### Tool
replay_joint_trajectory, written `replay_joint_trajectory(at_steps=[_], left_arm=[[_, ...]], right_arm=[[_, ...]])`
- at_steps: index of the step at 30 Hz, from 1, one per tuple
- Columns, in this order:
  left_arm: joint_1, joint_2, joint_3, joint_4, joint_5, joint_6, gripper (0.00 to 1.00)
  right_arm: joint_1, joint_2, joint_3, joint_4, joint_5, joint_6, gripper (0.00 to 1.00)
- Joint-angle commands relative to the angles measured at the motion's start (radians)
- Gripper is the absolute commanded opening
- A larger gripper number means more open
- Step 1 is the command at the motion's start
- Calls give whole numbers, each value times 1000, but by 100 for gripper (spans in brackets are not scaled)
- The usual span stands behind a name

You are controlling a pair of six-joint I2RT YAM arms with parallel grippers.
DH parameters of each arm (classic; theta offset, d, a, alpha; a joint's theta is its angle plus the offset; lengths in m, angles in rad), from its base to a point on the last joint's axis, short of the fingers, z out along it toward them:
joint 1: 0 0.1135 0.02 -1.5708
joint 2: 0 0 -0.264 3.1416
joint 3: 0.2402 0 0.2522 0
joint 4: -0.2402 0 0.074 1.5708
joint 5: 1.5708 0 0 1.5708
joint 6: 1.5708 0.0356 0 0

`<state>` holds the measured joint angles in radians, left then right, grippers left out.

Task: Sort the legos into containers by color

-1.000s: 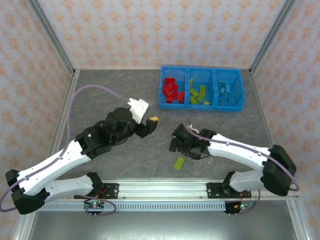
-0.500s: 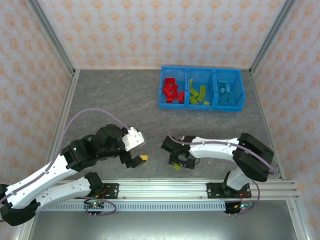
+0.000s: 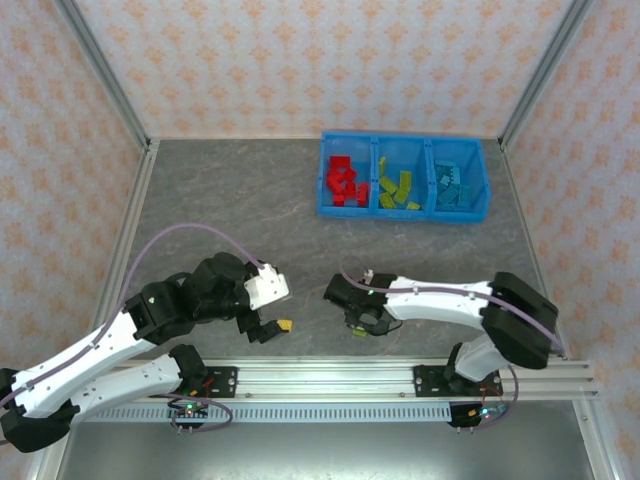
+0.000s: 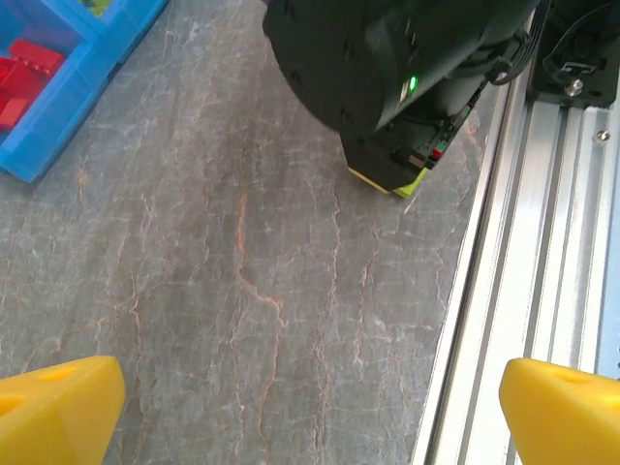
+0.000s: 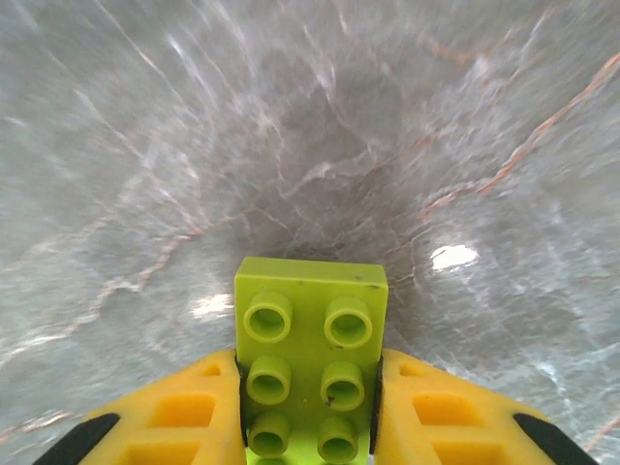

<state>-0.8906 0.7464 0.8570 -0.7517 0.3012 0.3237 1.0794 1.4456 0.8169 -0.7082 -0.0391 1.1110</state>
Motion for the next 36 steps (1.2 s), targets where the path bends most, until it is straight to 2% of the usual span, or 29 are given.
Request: replay_joint_trajectory(at_steps=[1,5,8,11,14,18,23,26,27,30,33,36], left_arm=[[-7,-35,-14,103,24,-5,100],[-7,-54,-39,227,20,-65,100],[-7,-52,-53,325,-8,-134,100],[-7,-22,-54,393,-119,-227,100],[-7,30,-19,369,-273,-338,100],[-7,66,21,316,-361,-448,100],[-7,50,27,214,-467,-524,100],[-7,11,-7,207,-476,-534,100],[-7,-5,-22,221,-476,-540,100],[-7,-28,-48,253,-500,-548,100],[-5,-21,-62,257,-580,-542,100],[-5,-11,-104,310,-666,-484,100]], right_arm=[[-46,-140,4,-43,136,-15,29],[-219,-236,82,-70,180,-192,29],[-376,-225,178,-54,178,-373,29],[-502,-131,300,-21,180,-532,29],[-595,11,455,24,192,-657,29],[-702,245,700,32,216,-762,29],[-779,513,985,-6,198,-821,29],[-817,652,1143,-49,171,-834,31],[-829,694,1202,-70,160,-837,36],[-849,785,1377,-169,139,-854,61],[-850,773,1429,-232,134,-873,66],[-849,630,1270,-184,103,-872,66]])
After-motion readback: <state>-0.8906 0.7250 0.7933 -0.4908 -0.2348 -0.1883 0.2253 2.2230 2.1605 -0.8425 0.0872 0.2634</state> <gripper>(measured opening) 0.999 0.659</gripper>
